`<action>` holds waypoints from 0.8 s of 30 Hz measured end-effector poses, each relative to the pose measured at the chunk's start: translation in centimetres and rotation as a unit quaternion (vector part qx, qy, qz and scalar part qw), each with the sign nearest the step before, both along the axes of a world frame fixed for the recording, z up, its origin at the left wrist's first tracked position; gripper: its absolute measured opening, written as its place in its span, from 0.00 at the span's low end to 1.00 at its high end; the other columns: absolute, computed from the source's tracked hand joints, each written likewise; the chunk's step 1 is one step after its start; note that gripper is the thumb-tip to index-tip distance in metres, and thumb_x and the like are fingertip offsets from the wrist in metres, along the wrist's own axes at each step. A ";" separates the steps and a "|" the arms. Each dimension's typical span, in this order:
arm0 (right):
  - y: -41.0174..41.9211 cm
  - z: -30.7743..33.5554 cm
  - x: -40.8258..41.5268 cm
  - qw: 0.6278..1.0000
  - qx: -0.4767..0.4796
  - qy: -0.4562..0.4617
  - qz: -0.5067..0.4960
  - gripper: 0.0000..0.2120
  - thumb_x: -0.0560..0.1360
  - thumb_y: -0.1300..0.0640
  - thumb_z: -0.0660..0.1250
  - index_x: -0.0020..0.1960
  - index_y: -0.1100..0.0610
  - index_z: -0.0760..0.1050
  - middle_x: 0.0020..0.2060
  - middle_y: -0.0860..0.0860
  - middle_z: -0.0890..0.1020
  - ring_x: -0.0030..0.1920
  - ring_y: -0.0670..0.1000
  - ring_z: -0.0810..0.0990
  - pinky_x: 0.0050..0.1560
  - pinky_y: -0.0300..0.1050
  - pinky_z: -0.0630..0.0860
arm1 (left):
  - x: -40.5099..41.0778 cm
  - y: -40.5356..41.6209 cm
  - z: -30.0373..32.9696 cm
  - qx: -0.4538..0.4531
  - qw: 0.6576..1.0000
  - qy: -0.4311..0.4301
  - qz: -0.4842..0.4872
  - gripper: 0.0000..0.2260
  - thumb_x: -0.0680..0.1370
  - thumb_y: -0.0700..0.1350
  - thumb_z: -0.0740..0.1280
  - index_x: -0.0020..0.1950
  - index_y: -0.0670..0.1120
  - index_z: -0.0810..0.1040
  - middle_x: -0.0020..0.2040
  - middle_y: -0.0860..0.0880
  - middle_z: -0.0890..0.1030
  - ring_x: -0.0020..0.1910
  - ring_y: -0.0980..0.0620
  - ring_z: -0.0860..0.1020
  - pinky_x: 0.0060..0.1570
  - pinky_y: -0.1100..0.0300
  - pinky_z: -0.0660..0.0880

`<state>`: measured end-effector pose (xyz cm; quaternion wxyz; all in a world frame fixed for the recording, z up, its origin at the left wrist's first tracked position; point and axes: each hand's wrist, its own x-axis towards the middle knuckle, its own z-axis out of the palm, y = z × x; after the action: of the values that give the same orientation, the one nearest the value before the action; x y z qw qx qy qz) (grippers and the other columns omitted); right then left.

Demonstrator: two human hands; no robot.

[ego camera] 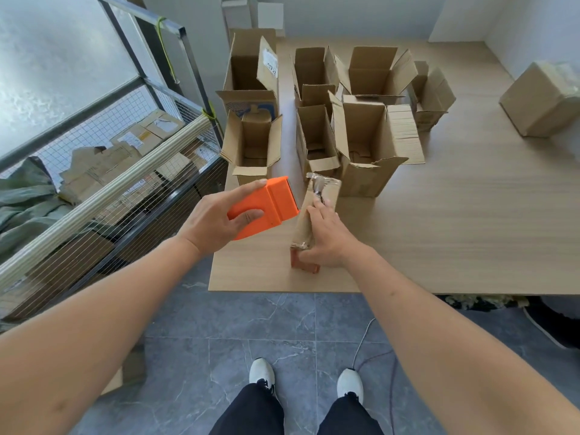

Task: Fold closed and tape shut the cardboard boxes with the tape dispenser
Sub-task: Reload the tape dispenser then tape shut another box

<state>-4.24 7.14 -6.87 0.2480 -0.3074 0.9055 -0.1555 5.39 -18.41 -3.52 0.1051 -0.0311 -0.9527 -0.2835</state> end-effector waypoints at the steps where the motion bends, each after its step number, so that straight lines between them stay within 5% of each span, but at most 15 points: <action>1: 0.3 0.0 -0.3 1.000 0.002 0.011 0.014 0.54 0.71 0.47 0.75 0.83 0.60 0.43 0.83 0.53 0.43 0.82 0.54 0.38 0.82 0.55 0.45 | 0.1 -0.2 0.1 -0.003 1.000 0.001 -0.010 0.27 0.80 0.65 0.62 0.78 0.64 0.63 0.54 0.52 0.81 0.42 0.53 0.77 0.44 0.65 0.72; 3: 1.0 0.1 -0.5 0.999 0.010 0.018 0.027 0.50 0.72 0.54 0.74 0.83 0.57 0.45 0.83 0.51 0.46 0.82 0.53 0.41 0.82 0.53 0.47 | 0.3 -0.4 0.7 -0.012 0.999 0.003 -0.036 0.26 0.80 0.65 0.62 0.77 0.62 0.64 0.52 0.53 0.79 0.41 0.52 0.77 0.43 0.66 0.71; 6: 1.8 0.4 -0.7 0.999 -0.003 0.021 0.028 0.43 0.74 0.60 0.70 0.83 0.55 0.52 0.83 0.50 0.52 0.82 0.53 0.47 0.81 0.55 0.45 | 0.6 -0.5 1.9 -0.034 0.995 0.019 -0.092 0.28 0.81 0.64 0.61 0.77 0.52 0.69 0.51 0.46 0.83 0.43 0.46 0.79 0.46 0.56 0.75; 8: 1.9 1.0 -0.5 0.992 -0.119 -0.020 -0.041 0.33 0.76 0.65 0.64 0.80 0.52 0.64 0.80 0.48 0.63 0.81 0.52 0.56 0.82 0.56 0.49 | 0.8 -0.3 2.6 -0.046 0.992 0.039 -0.112 0.29 0.82 0.64 0.58 0.76 0.47 0.71 0.51 0.45 0.84 0.44 0.47 0.79 0.48 0.59 0.71; 11: 1.2 3.2 -0.6 0.898 -0.330 -0.225 -0.184 0.24 0.81 0.63 0.57 0.73 0.46 0.74 0.74 0.45 0.73 0.75 0.46 0.68 0.78 0.54 0.64 | 0.8 0.1 3.2 -0.051 0.990 0.070 -0.110 0.28 0.83 0.63 0.58 0.76 0.46 0.71 0.50 0.45 0.83 0.43 0.53 0.74 0.47 0.67 0.66; 15: 0.2 5.7 -0.8 0.820 -0.378 -0.388 -0.183 0.19 0.81 0.52 0.59 0.68 0.41 0.78 0.69 0.46 0.78 0.70 0.50 0.76 0.71 0.55 0.73 | 0.3 -0.2 3.3 -0.105 0.983 0.075 -0.129 0.23 0.83 0.57 0.60 0.77 0.52 0.66 0.52 0.46 0.81 0.50 0.46 0.78 0.59 0.48 0.69; 19: -0.1 6.5 -1.4 0.768 -0.443 -0.396 -0.237 0.16 0.82 0.54 0.61 0.66 0.51 0.80 0.63 0.53 0.83 0.63 0.56 0.82 0.56 0.52 0.82 | 0.0 0.0 2.9 -0.160 0.967 0.140 -0.141 0.20 0.83 0.49 0.64 0.75 0.56 0.67 0.52 0.46 0.78 0.50 0.44 0.77 0.57 0.45 0.68; 24: 0.8 7.0 -1.6 0.744 -0.497 -0.372 -0.247 0.14 0.84 0.60 0.60 0.64 0.56 0.81 0.61 0.58 0.83 0.60 0.60 0.83 0.54 0.51 0.82 | 0.0 0.8 2.4 -0.214 0.950 0.192 -0.126 0.24 0.79 0.39 0.65 0.73 0.58 0.68 0.56 0.41 0.74 0.53 0.41 0.74 0.61 0.44 0.65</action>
<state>-5.83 7.94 0.16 0.3305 -0.0707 0.5798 -0.7414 5.41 -17.62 -1.15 0.2401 -0.2262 -0.9412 -0.0730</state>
